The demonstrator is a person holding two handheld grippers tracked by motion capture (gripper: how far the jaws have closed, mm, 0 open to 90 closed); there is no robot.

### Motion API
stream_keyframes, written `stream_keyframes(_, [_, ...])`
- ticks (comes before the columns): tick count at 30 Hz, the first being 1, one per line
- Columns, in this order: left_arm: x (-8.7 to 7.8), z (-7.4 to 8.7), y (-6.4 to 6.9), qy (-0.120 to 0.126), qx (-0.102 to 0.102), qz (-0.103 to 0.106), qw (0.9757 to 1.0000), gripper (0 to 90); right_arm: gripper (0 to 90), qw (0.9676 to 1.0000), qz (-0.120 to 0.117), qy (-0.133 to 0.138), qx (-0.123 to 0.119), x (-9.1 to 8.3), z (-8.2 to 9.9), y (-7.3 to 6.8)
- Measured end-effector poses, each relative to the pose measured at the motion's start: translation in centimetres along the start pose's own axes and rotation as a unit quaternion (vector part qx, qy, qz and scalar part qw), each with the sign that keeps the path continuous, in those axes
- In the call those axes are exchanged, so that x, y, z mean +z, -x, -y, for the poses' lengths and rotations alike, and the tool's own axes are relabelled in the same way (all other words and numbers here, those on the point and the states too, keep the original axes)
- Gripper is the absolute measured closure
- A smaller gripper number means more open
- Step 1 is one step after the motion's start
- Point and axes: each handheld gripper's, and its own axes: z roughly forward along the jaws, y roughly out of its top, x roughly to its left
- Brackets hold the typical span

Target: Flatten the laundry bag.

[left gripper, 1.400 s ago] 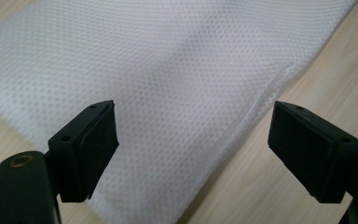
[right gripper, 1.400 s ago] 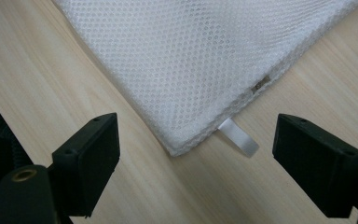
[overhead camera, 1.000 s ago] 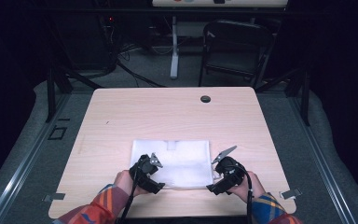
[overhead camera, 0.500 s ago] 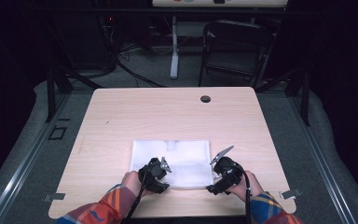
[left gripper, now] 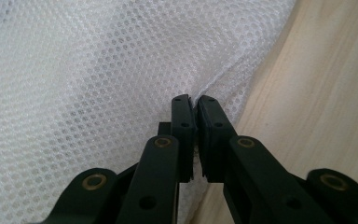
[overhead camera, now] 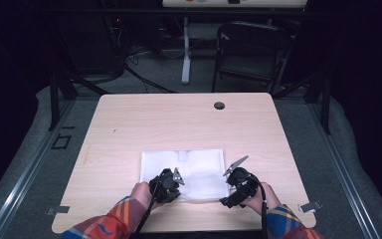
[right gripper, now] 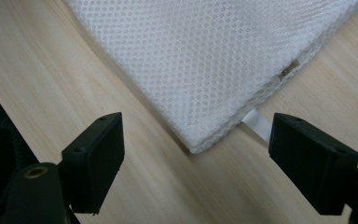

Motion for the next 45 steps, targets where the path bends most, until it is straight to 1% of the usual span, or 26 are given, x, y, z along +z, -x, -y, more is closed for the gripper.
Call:
stream_keyframes(2, [-0.1,-0.1,0.0,0.003,0.005,0.001,1.0,86.6,19.5,1.0,-0.003,0.002,0.002,0.0,0.0,0.1])
stream_keyframes(4, [-0.6,0.0,-0.3,0.021,-0.008,0.002,0.9998,87.3,23.3,1.0,0.002,0.006,0.002,-0.1,0.0,0.1])
stream_keyframes(5, [-0.6,0.0,-0.3,0.021,-0.008,0.002,0.9998,87.3,23.3,1.0,0.002,0.006,0.002,-0.1,0.0,0.1])
stream_keyframes(6, [-0.9,0.0,-0.5,0.033,-0.015,0.001,0.9993,87.3,25.1,1.0,0.004,0.003,-0.002,-0.2,0.0,0.1])
stream_keyframes(8, [-1.4,0.1,-0.7,0.05,-0.022,-0.002,0.9985,87.4,34.6,0.9999,0.0,0.005,-0.009,-0.3,0.0,0.0])
stream_keyframes(10, [-1.6,0.1,-0.8,0.059,-0.026,-0.004,0.9979,87.3,42.2,0.9999,-0.001,0.004,-0.015,-0.2,-0.1,0.0])
stream_keyframes(11, [-1.7,0.1,-0.8,0.062,-0.027,-0.006,0.9977,87.3,42.2,0.9999,-0.001,0.004,-0.015,-0.2,-0.1,0.0])
stream_keyframes(12, [-1.8,0.1,-0.7,0.067,-0.028,-0.01,0.9973,87.3,52.7,0.9997,0.004,0.012,-0.021,-0.3,-0.1,-0.3])
stream_keyframes(14, [-1.9,0.1,-0.7,0.07,-0.029,-0.012,0.9971,87.3,61.0,0.9993,0.007,0.025,-0.025,-0.5,-0.1,-0.5])
stream_keyframes(15, [-2.0,0.0,-0.8,0.072,-0.029,-0.015,0.9969,87.3,61.0,0.9993,0.007,0.025,-0.025,-0.5,-0.1,-0.5])
stream_keyframes(20, [-2.4,-0.2,-0.9,0.084,-0.045,-0.027,0.9951,87.5,77.9,0.9971,0.013,0.055,-0.051,-1.1,-0.4,-1.4])
stream_keyframes(21, [-2.5,-0.3,-1.0,0.087,-0.046,-0.028,0.9948,87.5,80.8,0.9964,0.021,0.056,-0.06,-1.2,-0.5,-1.6])
stream_keyframes(23, [-2.7,-0.4,-1.1,0.089,-0.046,-0.029,0.9946,87.4,85.8,0.9953,0.016,0.07,-0.064,-1.2,-0.6,-2.1])
stream_keyframes(24, [-2.8,-0.5,-1.1,0.092,-0.047,-0.034,0.9941,87.4,87.3,0.9951,0.017,0.068,-0.069,-1.2,-0.7,-2.2])
stream_keyframes(28, [-2.8,-0.6,-1.2,0.094,-0.047,-0.029,0.994,87.4,90.0,0.994,0.019,0.07,-0.082,-0.3,-1.2,-2.9])
stream_keyframes(29, [-2.8,-0.6,-1.2,0.093,-0.046,-0.026,0.9943,87.4,90.0,0.9938,0.02,0.073,-0.081,0.1,-1.3,-3.0])
stream_keyframes(30, [-2.8,-0.6,-1.2,0.092,-0.044,-0.027,0.9945,87.4,90.0,0.9934,0.027,0.067,-0.089,1.2,-1.8,-3.1])
stream_keyframes(31, [-2.8,-0.6,-1.2,0.092,-0.044,-0.027,0.9945,87.3,90.0,0.9934,0.027,0.067,-0.089,1.2,-1.8,-3.1])
stream_keyframes(33, [-2.9,-0.6,-1.2,0.094,-0.044,-0.026,0.9943,87.3,90.0,0.9936,0.031,0.053,-0.094,2.3,-2.2,-3.0])
stream_keyframes(34, [-2.9,-0.6,-1.2,0.094,-0.044,-0.026,0.9943,87.3,90.0,0.9936,0.031,0.053,-0.094,2.3,-2.2,-3.0])
stream_keyframes(35, [-2.9,-0.6,-1.2,0.096,-0.047,-0.028,0.9939,87.2,90.0,0.9932,0.036,0.056,-0.096,2.9,-2.4,-3.1])
stream_keyframes(37, [-3.0,-0.7,-1.3,0.096,-0.046,-0.028,0.9939,87.2,90.0,0.9929,0.039,0.058,-0.097,3.1,-2.4,-3.2])
stream_keyframes(38, [-3.0,-0.7,-1.3,0.096,-0.047,-0.027,0.9939,87.2,90.0,0.9916,0.05,0.054,-0.107,3.3,-2.6,-3.4])
stream_keyframes(41, [-3.1,-0.7,-1.2,0.1,-0.05,-0.035,0.9931,87.2,90.0,0.9908,0.054,0.053,-0.112,3.9,-2.8,-3.7])
stream_keyframes(42, [-3.1,-0.7,-1.2,0.1,-0.051,-0.034,0.9931,87.2,90.0,0.9908,0.054,0.046,-0.115,4.1,-2.9,-3.7])
stream_keyframes(45, [-3.2,-0.7,-1.2,0.101,-0.052,-0.031,0.993,87.2,90.0,0.9902,0.056,0.048,-0.118,4.3,-2.9,-3.7])
